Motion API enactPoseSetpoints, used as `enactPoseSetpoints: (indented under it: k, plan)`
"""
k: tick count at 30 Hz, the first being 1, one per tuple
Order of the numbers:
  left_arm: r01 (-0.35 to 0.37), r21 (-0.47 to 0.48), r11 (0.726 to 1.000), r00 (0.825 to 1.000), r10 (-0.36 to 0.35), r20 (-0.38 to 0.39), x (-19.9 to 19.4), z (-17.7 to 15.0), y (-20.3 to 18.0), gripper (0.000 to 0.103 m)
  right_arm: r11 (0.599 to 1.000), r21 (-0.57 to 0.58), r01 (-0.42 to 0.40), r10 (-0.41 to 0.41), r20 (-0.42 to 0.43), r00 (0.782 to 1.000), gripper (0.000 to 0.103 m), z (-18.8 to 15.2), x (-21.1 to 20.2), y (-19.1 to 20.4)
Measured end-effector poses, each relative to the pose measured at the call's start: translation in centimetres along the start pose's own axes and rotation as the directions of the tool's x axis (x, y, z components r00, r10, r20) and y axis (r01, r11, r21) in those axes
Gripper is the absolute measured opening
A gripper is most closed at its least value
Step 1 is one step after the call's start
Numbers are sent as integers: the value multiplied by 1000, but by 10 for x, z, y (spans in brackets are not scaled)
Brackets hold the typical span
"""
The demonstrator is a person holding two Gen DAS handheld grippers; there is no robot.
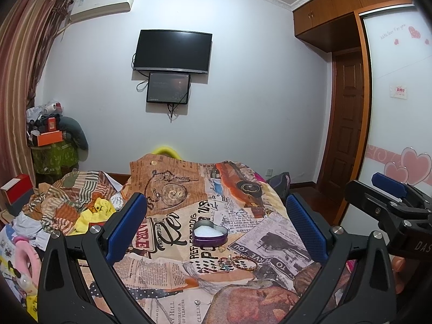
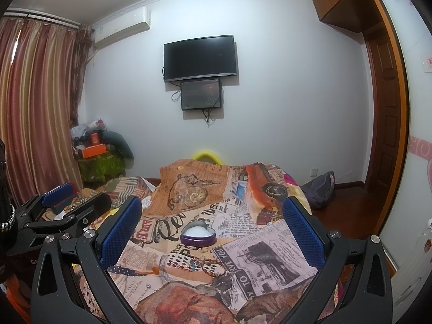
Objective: Organize jewelry
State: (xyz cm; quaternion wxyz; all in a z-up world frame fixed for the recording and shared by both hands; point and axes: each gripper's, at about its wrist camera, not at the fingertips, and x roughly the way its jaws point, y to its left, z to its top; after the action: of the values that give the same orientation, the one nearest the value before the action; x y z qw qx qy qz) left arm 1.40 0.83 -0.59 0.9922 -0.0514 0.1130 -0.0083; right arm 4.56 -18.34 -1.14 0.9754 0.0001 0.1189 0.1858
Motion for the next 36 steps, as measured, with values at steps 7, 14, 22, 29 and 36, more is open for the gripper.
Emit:
enactPoseSetpoints:
  k: [7, 14, 22, 29, 36]
  plan:
    - [2, -6, 1000, 1000, -2, -18, 7, -2, 2, 103, 1000, -2, 4, -4, -13, 1000, 103, -2, 2, -1]
    - [4, -9, 1000, 999, -5, -49, 19, -7, 5, 103, 1000, 2, 7, -7, -44, 999, 103, -4, 11, -3]
    - [-17, 0, 1000, 988, 17, -153, 49, -22, 23, 103, 999, -6, 33, -33, -136, 990, 103, -18, 39, -9]
    - [26, -46, 999, 922, -42, -386, 98, -60, 56, 94, 998, -7, 61, -61, -298, 953, 103, -45, 77, -21]
    - [52, -80, 995, 834, -87, -546, 117, -109, 62, 78, 998, 11, 66, -55, -434, 899, 103, -74, 99, -31]
